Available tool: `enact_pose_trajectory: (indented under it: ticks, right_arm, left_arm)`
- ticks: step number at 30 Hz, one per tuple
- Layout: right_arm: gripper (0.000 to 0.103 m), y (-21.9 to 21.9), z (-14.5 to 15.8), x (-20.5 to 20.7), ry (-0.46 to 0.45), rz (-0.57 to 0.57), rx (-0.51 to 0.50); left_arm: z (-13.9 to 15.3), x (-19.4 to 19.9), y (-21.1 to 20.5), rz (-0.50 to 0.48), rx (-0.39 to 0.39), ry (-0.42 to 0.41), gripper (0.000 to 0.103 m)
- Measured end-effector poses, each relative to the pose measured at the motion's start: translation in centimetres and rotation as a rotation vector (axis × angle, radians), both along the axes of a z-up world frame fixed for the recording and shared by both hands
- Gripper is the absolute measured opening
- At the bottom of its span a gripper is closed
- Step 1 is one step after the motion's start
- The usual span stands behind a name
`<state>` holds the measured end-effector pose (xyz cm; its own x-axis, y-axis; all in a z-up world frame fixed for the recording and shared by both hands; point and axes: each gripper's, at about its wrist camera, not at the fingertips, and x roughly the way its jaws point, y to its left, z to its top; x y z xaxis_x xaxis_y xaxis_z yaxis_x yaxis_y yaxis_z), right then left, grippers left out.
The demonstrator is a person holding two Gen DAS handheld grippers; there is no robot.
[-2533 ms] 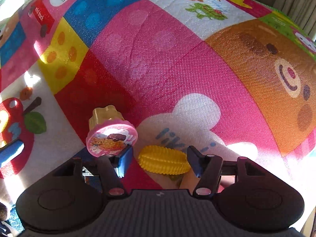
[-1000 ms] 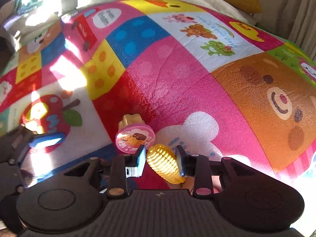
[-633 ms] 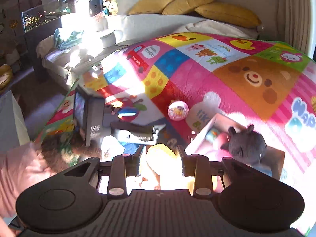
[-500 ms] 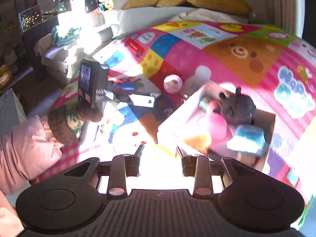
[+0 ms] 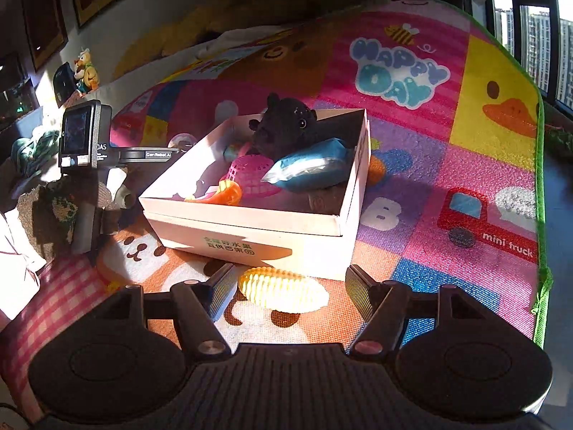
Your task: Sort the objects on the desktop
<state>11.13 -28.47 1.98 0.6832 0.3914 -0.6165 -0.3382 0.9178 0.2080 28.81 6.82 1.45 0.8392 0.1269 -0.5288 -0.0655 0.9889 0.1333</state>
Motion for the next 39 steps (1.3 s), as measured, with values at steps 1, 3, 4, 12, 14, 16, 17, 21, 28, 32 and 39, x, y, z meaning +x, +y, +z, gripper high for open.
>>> enact_pose_trajectory:
  ticks: [1, 3, 4, 12, 14, 16, 17, 21, 28, 32, 39]
  right_arm:
    - [0.068, -0.7, -0.4, 0.1, 0.011, -0.031, 0.023]
    - [0.069, -2.1, -1.1, 0.1, 0.036, -0.082, 0.077]
    - [0.070, -2.6, -1.5, 0.1, 0.048, -0.105, 0.108]
    - [0.086, -3.2, -4.1, -0.2, 0.048, -0.195, 0.263]
    - [0.088, -2.6, -4.1, -0.4, 0.025, -0.194, 0.236]
    - [0.089, -2.6, -4.1, -0.4, 0.022, -0.190, 0.233]
    - [0.089, -2.7, -4.1, -0.3, 0.023, -0.192, 0.242]
    - [0.092, -3.1, -4.2, -0.2, 0.025, -0.194, 0.282]
    - [0.100, -1.7, -3.4, -1.6, -0.045, -0.153, 0.207]
    - [0.101, -1.2, -2.8, -3.2, -0.031, -0.127, 0.197]
    - [0.103, -0.4, -1.9, -6.2, -0.085, -0.130, -0.071]
  left_arm:
    - [0.0, 0.3, -0.2, -0.009, -0.001, 0.001, 0.102]
    - [0.1, 0.9, -0.8, -0.036, -0.012, -0.003, 0.102]
    - [0.0, 1.2, -1.1, -0.047, -0.014, -0.002, 0.101]
    - [-0.6, 2.0, -1.3, -0.078, -0.014, 0.034, 0.066]
    - [-0.3, 1.2, -1.0, -0.090, -0.032, 0.037, 0.066]
    - [0.2, -0.4, -0.8, -0.102, -0.041, 0.026, 0.066]
    - [0.6, -1.8, -0.8, -0.112, -0.048, 0.017, 0.066]
    - [2.8, -8.8, -1.3, -0.181, -0.113, -0.010, 0.066]
    - [3.6, -18.6, -5.4, -0.308, -0.264, 0.140, 0.066]
    - [2.2, -20.7, -7.9, -0.397, -0.379, 0.281, 0.066]
    - [0.5, -21.1, -10.9, -0.399, -0.334, 0.293, 0.077]
